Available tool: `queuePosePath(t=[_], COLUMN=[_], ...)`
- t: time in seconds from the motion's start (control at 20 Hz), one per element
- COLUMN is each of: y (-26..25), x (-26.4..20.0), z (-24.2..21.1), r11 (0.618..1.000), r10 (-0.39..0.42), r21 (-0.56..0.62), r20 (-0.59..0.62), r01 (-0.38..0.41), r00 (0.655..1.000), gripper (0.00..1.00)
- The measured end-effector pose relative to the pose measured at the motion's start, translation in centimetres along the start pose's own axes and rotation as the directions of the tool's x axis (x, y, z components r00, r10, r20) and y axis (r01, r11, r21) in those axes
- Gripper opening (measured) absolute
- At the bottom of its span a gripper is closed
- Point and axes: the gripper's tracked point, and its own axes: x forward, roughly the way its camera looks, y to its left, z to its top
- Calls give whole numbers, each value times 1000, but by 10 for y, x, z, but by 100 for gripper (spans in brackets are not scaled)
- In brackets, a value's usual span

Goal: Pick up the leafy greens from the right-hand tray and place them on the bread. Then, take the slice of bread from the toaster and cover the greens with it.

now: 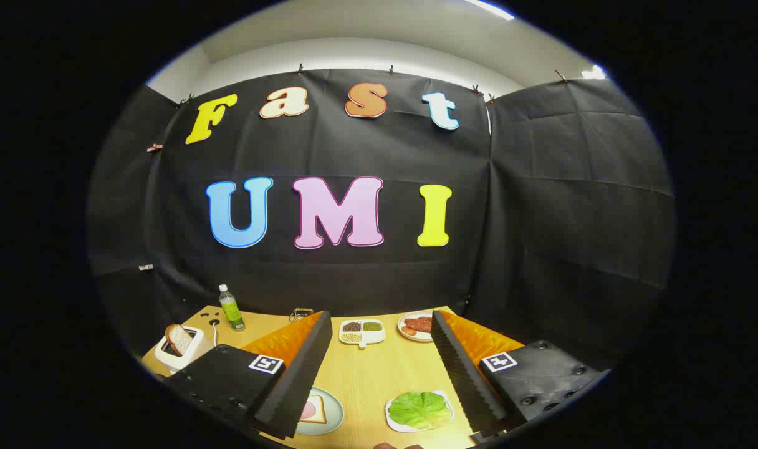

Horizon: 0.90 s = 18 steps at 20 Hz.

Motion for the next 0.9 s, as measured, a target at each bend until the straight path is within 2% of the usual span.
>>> queuePosePath(t=[0.4,0.9], y=[-9,-17], x=[18,28], z=[-13,-47], r11=[1000,999], r10=[-1,41], r21=[-4,-24], r20=[-23,-103], r01=[1,-44], r00=[1000,994], gripper=[97,98])
